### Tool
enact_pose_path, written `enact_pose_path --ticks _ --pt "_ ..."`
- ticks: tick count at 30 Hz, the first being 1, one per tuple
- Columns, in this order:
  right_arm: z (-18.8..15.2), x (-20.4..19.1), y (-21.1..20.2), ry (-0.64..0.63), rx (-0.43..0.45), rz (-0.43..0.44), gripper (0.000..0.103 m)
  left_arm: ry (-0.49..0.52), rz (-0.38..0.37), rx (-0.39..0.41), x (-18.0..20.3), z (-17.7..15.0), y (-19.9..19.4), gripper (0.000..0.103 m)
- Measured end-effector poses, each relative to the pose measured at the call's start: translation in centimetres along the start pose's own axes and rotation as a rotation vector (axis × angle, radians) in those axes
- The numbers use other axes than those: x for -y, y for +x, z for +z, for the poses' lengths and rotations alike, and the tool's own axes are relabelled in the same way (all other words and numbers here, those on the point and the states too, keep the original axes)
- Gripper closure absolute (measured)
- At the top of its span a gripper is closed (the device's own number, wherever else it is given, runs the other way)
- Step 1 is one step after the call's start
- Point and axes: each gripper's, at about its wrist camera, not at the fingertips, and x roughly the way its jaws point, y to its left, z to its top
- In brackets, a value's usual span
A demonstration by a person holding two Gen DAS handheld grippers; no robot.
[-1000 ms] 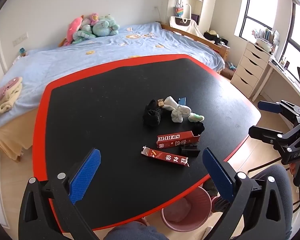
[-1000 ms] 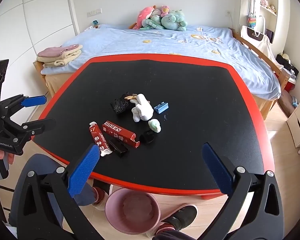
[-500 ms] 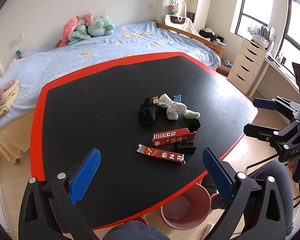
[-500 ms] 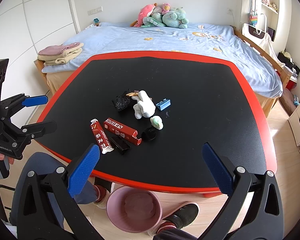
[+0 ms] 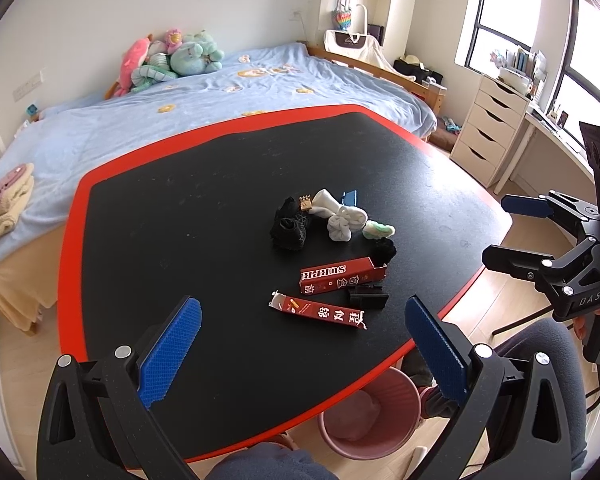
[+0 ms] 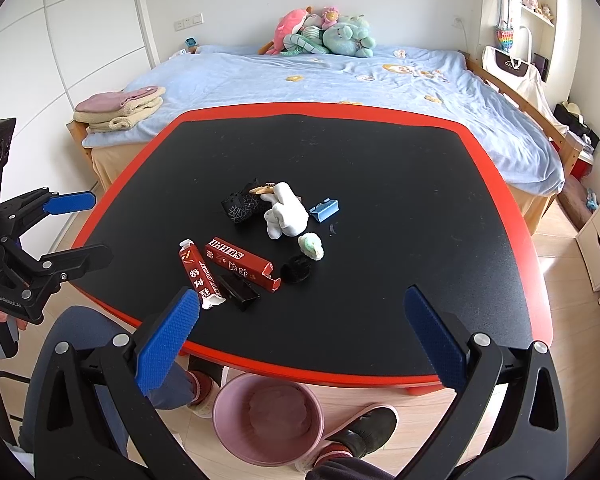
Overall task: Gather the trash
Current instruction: 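Move both tools toward the cartons on the table, then grasp the red SURPRISE BOX carton with left tool while right tool grasps the small green-white sock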
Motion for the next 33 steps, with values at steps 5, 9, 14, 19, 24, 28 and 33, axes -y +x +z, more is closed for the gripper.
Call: enact_pose_path --ticks 5,9,14,19,24,28,33 --pt "-0.1 0.2 0.0 0.001 -0.002 0.002 0.003 0.009 -0.003 -0.005 0.1 0.0 0.1 0.005" --pt "-0.2 0.3 0.0 0.003 -0.003 -0.002 0.003 0.016 -0.001 -0.011 0.3 0.0 0.3 0.005" --pt "-0.2 0.7 0.3 0.013 -0.006 -0.003 0.003 0.018 -0.006 -0.011 0.5 0.1 0.4 0.005" --pt "-0.2 0.8 0.5 0.021 -0.013 0.001 0.003 0.023 -0.012 -0.013 0.5 0.0 0.5 0.005" --pt "0.0 0.7 0.8 0.021 -0.022 -0.002 0.003 0.030 -0.022 -0.020 0.5 0.0 0.8 0.005" --pt "0.1 0.6 1.3 0.018 -0.036 -0.007 0.003 0.049 -0.033 -0.040 0.8 -0.2 1.5 0.005" --pt "0.6 1.1 2.4 0.024 -0.063 -0.008 0.003 0.086 -0.061 -0.079 1.1 -0.2 2.9 0.005"
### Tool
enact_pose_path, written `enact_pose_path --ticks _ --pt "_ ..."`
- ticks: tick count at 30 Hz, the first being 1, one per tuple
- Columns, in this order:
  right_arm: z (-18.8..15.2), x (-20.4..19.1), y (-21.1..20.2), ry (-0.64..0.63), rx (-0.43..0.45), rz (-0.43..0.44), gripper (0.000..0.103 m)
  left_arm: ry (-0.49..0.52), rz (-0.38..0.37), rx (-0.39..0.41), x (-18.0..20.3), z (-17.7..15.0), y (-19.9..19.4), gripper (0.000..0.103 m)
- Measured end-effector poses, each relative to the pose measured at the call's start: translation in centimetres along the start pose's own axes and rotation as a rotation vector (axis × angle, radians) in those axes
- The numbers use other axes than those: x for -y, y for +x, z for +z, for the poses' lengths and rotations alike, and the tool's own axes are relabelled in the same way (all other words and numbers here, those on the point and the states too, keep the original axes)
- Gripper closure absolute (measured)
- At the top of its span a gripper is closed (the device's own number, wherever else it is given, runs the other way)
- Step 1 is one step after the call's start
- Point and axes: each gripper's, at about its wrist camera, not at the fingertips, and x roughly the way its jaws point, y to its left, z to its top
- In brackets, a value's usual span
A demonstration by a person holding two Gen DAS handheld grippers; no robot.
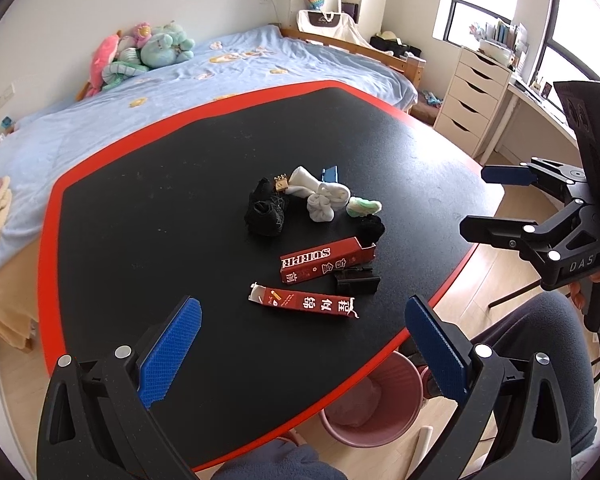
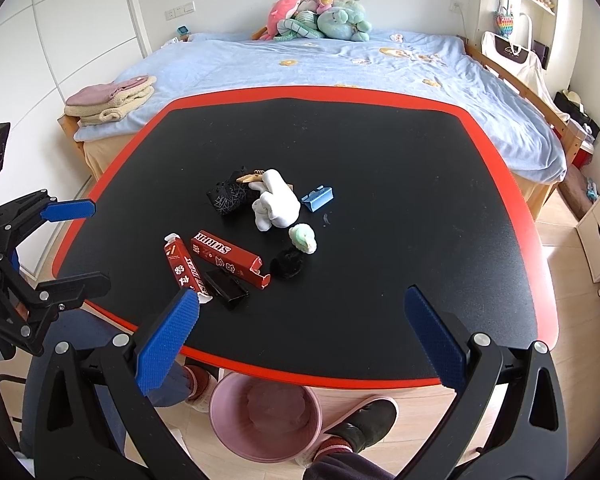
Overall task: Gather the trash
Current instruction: 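Grasp the red SURPRISE BOX carton with left tool while right tool grasps the small green-white sock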
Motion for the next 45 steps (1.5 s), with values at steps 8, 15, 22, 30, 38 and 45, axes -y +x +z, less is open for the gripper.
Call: enact_pose_path --ticks 8,15,22,30,38,45 --pt "1.8 1.1 3.2 0.014 -0.066 -0.003 0.003 0.040 -0.044 -0.097 -0.2 0.4 3.0 0.005" --pt "2.6 1.4 6.7 0.007 -0.126 -0.006 0.003 0.031 -0.076 -0.156 -0.6 0.4 5.4 0.005" --pt "2.7 1.4 8.9 0.010 -0.157 0.007 0.003 0.056 -0.041 -0.188 0.0 -0.2 7.3 0.005" --pt "3.1 0.8 10.5 0.005 -0.164 0.013 0.003 0.068 0.013 -0.188 0.0 -0.2 8.3 0.005" --pt "3.5 0.9 12.0 0.004 -0.176 0.029 0.025 0.050 0.032 -0.179 -0.4 -0.9 9.0 0.006" --pt "3.7 0.6 12.8 0.002 -0.184 0.040 0.052 0.023 0.038 -0.151 -0.6 -0.7 8.9 0.021"
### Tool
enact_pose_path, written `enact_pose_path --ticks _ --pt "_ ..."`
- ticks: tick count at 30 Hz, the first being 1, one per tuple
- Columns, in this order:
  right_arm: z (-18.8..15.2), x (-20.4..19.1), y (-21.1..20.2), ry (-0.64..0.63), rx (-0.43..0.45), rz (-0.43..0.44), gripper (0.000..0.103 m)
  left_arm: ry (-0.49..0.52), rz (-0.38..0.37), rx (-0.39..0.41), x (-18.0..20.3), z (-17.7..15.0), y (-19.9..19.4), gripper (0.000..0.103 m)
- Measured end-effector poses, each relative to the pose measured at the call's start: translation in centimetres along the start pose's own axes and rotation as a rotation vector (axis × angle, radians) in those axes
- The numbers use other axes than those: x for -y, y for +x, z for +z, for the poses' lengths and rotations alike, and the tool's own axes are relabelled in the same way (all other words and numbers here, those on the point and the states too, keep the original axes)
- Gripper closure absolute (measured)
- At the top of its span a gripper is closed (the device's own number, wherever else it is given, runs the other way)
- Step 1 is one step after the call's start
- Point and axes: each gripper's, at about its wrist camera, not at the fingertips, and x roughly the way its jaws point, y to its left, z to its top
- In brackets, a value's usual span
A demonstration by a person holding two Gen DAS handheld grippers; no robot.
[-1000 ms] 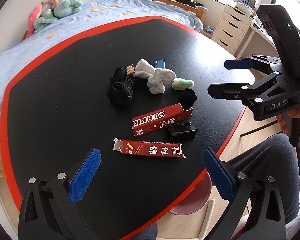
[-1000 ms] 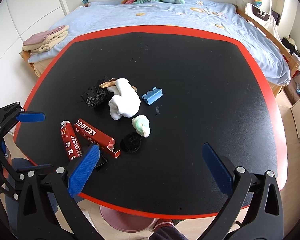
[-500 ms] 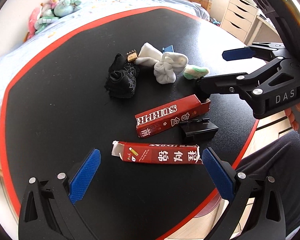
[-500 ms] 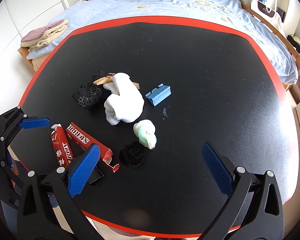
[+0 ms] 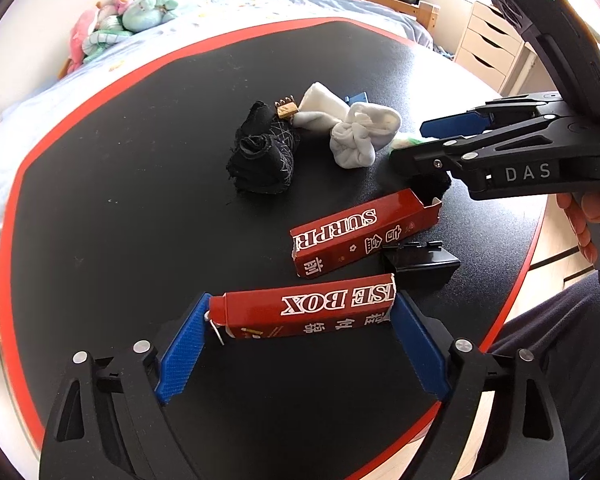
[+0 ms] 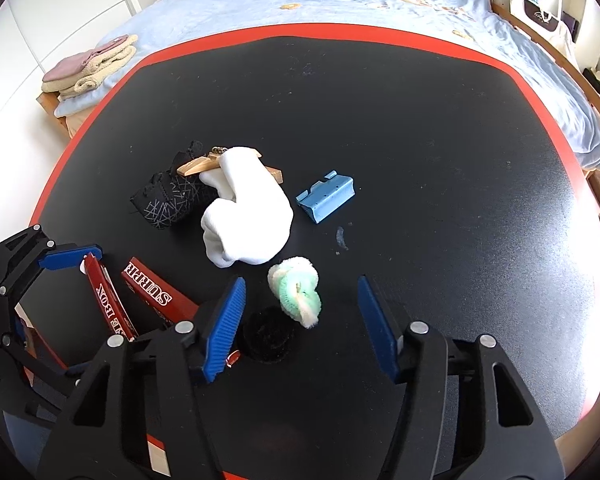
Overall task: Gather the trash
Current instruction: 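Grasp the red SURPRISE BOX carton with left tool while right tool grasps the small green-white sock, then carry both held items over the pink wastebasket and open both tools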
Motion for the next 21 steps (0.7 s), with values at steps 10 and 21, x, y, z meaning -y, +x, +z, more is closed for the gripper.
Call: enact_pose_path --ticks 10,21 --pt "0.0 -0.6 0.1 -0.014 0.006 0.012 0.085 -0.029 -0.030 0.011 -0.5 0.3 -0.6 0.028" --pt "-0.6 -0.5 -2.7 -0.009 0.061 0.005 0.085 -0.050 -0.027 0.041 -0.8 0.4 -2.4 0.028"
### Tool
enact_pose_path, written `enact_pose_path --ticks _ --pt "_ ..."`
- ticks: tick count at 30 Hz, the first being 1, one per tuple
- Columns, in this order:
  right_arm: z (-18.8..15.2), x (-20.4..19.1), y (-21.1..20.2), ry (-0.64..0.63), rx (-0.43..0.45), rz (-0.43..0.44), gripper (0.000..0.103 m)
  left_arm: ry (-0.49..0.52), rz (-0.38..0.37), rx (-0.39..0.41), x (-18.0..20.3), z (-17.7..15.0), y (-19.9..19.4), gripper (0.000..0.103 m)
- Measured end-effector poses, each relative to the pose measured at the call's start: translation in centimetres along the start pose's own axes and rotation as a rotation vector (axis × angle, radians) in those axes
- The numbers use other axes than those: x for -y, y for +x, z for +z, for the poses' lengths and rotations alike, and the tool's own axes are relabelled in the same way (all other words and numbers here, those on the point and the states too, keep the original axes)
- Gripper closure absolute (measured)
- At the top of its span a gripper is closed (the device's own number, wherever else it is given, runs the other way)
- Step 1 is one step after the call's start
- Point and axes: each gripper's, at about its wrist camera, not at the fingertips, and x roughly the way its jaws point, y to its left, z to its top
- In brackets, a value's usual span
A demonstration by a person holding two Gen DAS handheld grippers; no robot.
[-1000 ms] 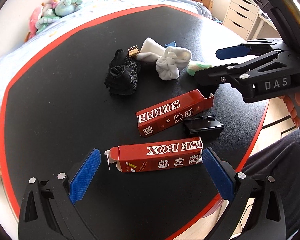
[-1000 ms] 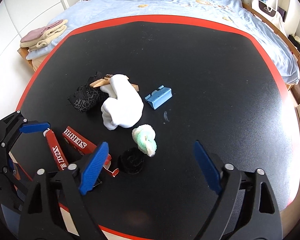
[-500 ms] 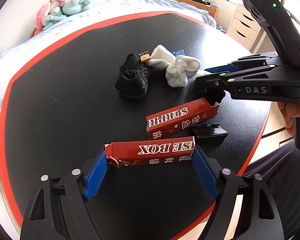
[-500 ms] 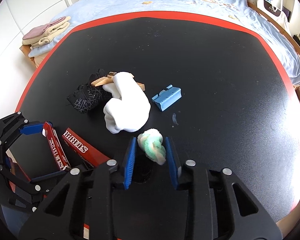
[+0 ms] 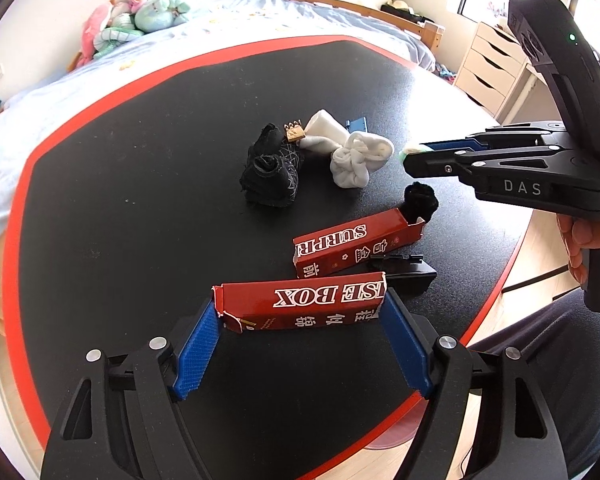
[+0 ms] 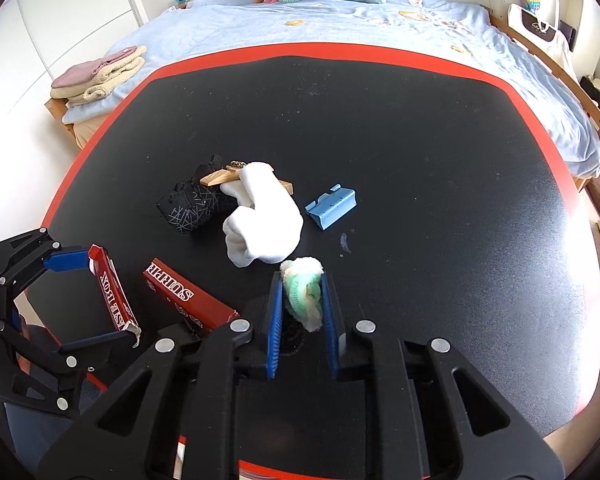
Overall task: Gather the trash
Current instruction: 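Carry both held items over the pink wastebasket and open both tools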
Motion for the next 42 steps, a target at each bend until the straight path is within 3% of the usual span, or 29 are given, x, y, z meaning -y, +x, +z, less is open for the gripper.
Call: enact_pose_path --ticks 8,20,34,42 --pt "-2.3 -0.7 -4.9 0.005 0.060 0.006 0.085 0.007 0.002 0.046 1.3 -0.3 -3.3 0.028" --pt "-9.4 -2.1 -11.5 0.012 0.107 0.024 0.085 0.034 -0.038 0.091 5.3 -3.1 -6.8 0.028" --pt "-17.1 -3.8 -12.4 0.024 0.030 0.068 0.085 0.079 -0.093 0.051 9.1 -6.8 -7.1 0.028" --pt "-18.3 -4.3 -12.4 0.038 0.018 0.090 0.085 0.082 -0.114 0.027 9.8 -8.1 -6.6 0.028"
